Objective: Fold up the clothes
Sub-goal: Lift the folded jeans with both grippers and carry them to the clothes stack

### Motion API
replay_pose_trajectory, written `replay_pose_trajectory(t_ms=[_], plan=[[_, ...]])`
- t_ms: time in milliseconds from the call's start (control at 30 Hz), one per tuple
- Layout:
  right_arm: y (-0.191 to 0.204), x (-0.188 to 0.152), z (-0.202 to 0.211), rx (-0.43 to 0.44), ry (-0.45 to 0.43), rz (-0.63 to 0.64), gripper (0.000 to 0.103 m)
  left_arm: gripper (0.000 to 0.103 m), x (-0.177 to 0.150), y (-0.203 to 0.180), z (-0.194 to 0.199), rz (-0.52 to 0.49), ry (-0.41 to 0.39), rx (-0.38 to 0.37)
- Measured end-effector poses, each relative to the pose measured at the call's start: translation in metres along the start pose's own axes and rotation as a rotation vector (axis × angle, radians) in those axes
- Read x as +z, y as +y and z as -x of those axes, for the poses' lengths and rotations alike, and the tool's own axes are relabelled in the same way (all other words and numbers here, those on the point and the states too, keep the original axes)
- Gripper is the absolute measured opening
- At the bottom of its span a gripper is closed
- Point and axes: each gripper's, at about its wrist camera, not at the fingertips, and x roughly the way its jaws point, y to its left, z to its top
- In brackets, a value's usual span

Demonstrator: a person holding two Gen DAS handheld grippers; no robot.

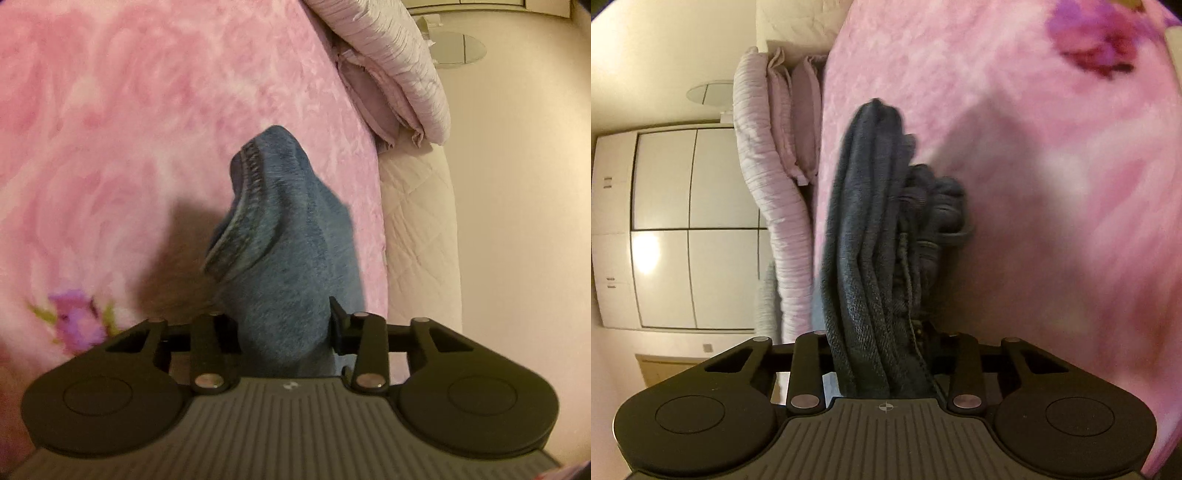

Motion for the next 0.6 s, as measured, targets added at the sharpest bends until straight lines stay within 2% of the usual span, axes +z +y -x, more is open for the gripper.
replay_pose_trajectory(t_ms=[167, 300, 467, 600], plan=[[0.074, -0.016, 0.01, -0.006, 0.073, 0.019, 0.032, 0.03, 0.018, -0.054, 0.053, 0.036, -0.051, 0.012], [0.142, -0.035, 0.01, -0.009, 0.159, 0.063, 0.032, 0.03, 0.022, -0.089, 0.12, 0.083, -0.127, 0.015], [0.224, -0.075, -0.006, 0.02, 0.328, 0.145, 0.032, 0.03, 0.021, -0.121, 0.225, 0.138, -0.291, 0.01], [0.276, -0.123, -0.034, 0.069, 0.483, 0.22, 0.032, 0.03, 0.012, -0.125, 0.315, 0.169, -0.455, 0.0]])
